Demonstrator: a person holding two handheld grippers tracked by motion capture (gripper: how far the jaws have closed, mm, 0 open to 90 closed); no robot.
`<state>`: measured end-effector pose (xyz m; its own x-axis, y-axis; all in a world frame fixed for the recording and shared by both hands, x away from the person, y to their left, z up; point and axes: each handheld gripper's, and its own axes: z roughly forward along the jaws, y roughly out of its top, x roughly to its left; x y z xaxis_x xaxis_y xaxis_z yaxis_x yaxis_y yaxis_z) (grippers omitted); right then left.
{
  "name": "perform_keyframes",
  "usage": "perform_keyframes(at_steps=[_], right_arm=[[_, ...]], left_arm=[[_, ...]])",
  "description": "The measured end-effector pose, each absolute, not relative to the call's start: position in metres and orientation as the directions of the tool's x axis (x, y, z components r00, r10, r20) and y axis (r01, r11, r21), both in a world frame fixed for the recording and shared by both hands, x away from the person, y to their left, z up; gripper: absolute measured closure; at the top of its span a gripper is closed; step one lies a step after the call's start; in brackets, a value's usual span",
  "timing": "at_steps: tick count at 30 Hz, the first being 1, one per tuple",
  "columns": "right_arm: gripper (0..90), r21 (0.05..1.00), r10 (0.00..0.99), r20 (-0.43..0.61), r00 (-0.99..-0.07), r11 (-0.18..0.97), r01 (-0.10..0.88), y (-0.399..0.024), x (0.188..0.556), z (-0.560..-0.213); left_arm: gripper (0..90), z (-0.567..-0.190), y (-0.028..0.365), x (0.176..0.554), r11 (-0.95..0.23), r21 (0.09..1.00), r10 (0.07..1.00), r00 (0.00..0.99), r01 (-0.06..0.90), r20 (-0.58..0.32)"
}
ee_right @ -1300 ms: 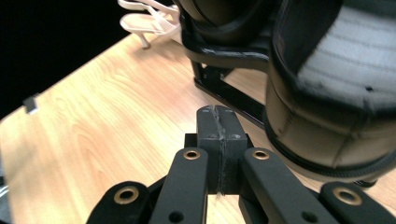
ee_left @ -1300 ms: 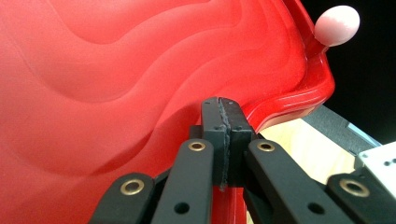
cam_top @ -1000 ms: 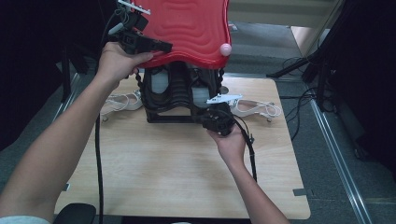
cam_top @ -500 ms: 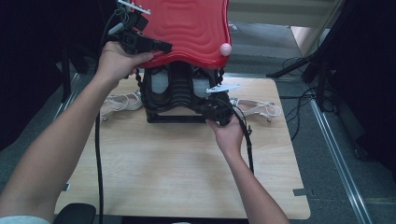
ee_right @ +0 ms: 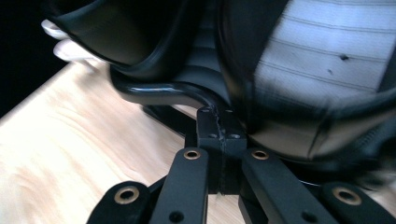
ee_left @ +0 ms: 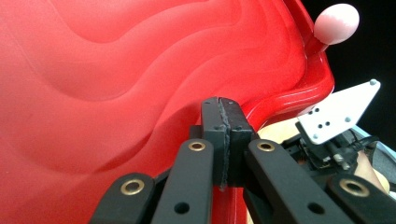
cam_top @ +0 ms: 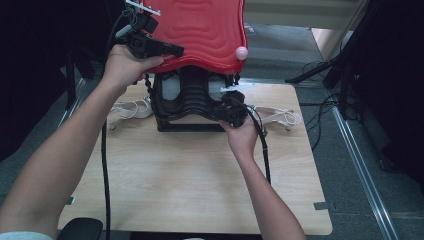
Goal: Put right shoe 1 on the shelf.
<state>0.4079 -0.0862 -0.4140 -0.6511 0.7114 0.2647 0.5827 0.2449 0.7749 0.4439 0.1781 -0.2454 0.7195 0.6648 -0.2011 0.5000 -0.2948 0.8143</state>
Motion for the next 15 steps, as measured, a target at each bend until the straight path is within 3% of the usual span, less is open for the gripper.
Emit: perform_keyframes(at_steps=[4, 8, 15], right_arm=[[90.0, 0.772, 0.691, 0.276, -0.668, 0.255, 0.582, -0.089, 0.397, -0.417], [90.0, 0.776, 0.671, 0.291, -0.682, 0.251, 0.578, -0.095, 0.387, -0.418], [78.5, 0.771, 0.641, 0.333, -0.692, 0.237, 0.591, -0.107, 0.372, -0.421]], left_arm=[[89.9, -0.245, 0.179, 0.445, -0.286, 0.813, 0.667, 0.715, 0.507, -0.212], [81.8, -0.241, 0.181, 0.437, -0.283, 0.821, 0.669, 0.716, 0.496, -0.202], [70.5, -0.238, 0.188, 0.409, -0.284, 0.825, 0.638, 0.739, 0.488, -0.217]])
